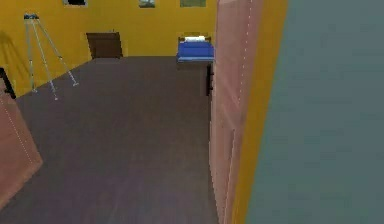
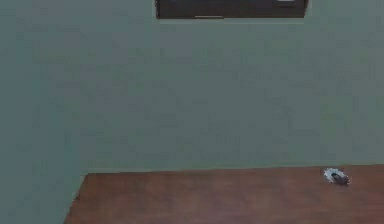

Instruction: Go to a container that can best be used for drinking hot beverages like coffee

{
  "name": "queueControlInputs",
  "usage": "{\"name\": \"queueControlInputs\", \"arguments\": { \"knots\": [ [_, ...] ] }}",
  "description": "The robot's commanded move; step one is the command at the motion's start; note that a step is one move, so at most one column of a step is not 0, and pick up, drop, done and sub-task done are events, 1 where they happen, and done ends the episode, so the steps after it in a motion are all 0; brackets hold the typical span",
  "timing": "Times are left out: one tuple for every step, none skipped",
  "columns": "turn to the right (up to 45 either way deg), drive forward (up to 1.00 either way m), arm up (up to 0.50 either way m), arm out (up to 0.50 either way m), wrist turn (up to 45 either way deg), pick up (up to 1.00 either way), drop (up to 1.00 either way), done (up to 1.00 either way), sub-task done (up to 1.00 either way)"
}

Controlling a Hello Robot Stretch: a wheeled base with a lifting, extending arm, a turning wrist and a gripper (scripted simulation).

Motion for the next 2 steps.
{"name": "queueControlInputs", "arguments": {
  "knots": [
    [-36.0,0.0,0.0,0.0,0.0,0.0,0.0,0.0,0.0],
    [0.0,0.55,0.0,0.0,0.0,0.0,0.0,0.0,0.0]
  ]
}}
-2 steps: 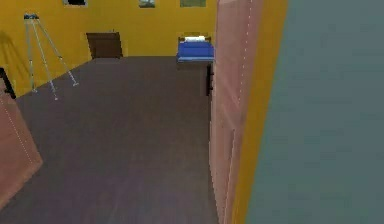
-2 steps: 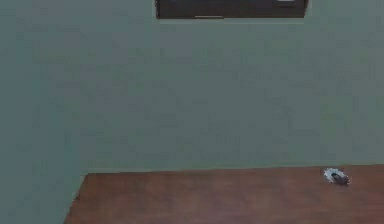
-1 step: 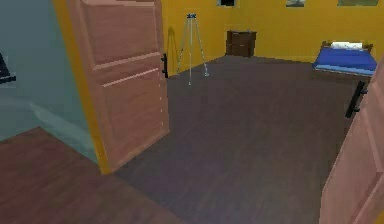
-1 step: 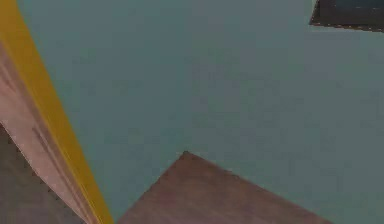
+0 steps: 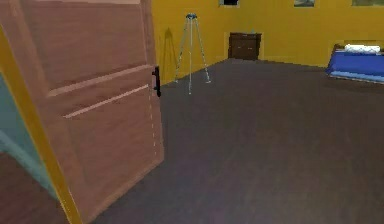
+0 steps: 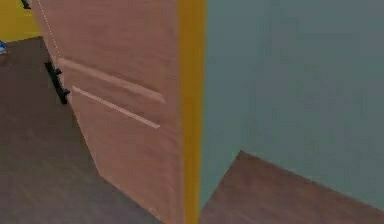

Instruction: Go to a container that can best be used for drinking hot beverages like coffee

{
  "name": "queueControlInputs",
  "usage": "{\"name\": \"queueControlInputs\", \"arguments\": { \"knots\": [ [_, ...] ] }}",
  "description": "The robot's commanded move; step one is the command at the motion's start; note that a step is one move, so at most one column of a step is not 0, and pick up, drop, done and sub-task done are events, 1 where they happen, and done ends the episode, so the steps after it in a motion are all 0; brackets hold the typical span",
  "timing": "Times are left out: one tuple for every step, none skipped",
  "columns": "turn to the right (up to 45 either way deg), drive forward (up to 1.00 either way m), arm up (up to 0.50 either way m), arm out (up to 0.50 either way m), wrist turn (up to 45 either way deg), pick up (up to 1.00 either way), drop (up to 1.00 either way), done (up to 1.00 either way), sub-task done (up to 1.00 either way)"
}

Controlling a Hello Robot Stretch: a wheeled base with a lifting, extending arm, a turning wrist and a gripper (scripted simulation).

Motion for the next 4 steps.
{"name": "queueControlInputs", "arguments": {
  "knots": [
    [21.0,0.0,0.0,0.0,0.0,0.0,0.0,0.0,0.0],
    [0.0,1.0,0.0,0.0,0.0,0.0,0.0,0.0,0.0],
    [0.0,1.0,0.0,0.0,0.0,0.0,0.0,0.0,0.0],
    [0.0,1.0,0.0,0.0,0.0,0.0,0.0,0.0,0.0]
  ]
}}
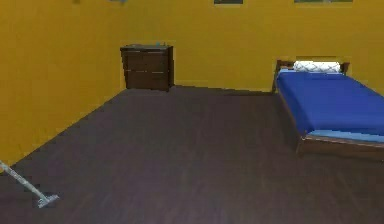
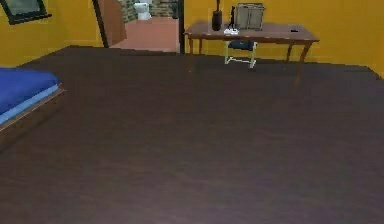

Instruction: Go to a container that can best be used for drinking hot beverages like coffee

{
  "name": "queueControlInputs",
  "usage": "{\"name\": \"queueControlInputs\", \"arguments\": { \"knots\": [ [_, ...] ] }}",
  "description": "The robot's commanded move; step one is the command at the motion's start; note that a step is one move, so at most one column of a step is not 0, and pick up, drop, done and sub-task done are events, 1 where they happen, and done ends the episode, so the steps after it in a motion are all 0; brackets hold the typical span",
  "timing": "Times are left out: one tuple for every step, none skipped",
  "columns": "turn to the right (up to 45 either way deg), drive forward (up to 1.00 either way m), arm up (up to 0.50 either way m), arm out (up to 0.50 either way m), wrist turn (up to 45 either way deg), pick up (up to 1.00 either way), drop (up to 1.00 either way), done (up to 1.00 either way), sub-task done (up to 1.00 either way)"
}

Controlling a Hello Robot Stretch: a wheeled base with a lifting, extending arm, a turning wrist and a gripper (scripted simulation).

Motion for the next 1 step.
{"name": "queueControlInputs", "arguments": {
  "knots": [
    [0.0,1.0,0.0,0.0,0.0,0.0,0.0,0.0,0.0]
  ]
}}
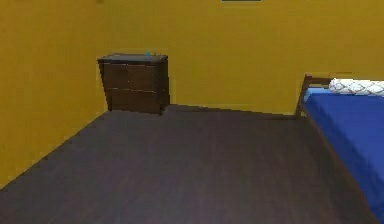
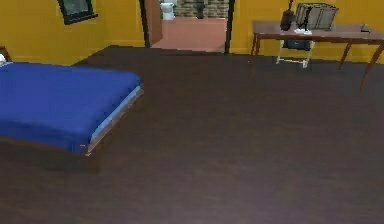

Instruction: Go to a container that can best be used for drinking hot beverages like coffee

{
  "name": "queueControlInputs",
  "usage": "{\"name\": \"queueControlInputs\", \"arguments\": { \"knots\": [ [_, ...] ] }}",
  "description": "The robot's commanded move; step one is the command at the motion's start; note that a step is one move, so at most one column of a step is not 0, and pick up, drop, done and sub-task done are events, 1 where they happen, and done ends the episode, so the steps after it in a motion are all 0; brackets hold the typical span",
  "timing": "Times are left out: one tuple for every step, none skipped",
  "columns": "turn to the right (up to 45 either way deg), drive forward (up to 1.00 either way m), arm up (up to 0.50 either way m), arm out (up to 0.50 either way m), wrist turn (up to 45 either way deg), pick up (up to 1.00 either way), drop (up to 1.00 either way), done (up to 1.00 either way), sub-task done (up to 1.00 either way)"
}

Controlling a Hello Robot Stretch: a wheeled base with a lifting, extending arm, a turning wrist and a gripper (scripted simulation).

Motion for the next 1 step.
{"name": "queueControlInputs", "arguments": {
  "knots": [
    [0.0,1.0,0.0,0.0,0.0,0.0,0.0,0.0,0.0]
  ]
}}
